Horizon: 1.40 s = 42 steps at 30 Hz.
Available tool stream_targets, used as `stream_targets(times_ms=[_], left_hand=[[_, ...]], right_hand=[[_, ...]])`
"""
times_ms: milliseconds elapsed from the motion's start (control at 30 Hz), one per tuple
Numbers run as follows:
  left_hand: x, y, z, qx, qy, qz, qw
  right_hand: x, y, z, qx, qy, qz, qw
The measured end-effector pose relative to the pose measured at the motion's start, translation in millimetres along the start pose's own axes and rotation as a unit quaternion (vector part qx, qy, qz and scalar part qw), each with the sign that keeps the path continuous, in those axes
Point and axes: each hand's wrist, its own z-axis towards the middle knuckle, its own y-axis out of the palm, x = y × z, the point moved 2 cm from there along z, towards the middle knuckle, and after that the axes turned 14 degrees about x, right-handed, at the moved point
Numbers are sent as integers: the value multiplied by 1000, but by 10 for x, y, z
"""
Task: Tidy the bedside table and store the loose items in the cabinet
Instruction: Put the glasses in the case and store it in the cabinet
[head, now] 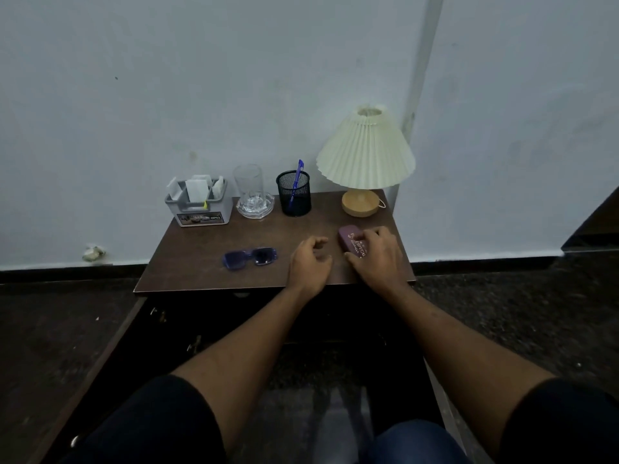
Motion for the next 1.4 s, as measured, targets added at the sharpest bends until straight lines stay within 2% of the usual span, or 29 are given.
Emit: stream_targets(times_ms=[167, 333, 533, 667, 800, 1067, 1400], left_hand=[[-36, 97, 62, -13, -25, -22, 999], [-145, 73, 55, -6, -35, -28, 999], [-258, -145, 89, -8, -13, -21, 1000], [-384, -320, 98, -63, 24, -9, 998], [-504, -425, 90, -39, 35, -13, 999], [-652, -505, 110, -27, 34, -44, 998], [-629, -495, 136, -32, 76, -36, 996]], right_hand=[[-10, 51, 63, -32, 7, -40, 999], [-10, 133, 78, -62, -1, -26, 998], [-90, 152, 49, -169, -120, 61, 976], [-217, 168, -2, -192, -197, 59, 960], [-310, 198, -44, -207, -240, 60, 947], [-383, 250, -98, -173, -292, 47, 939], [-287, 379, -305, -60, -395, -4, 917]])
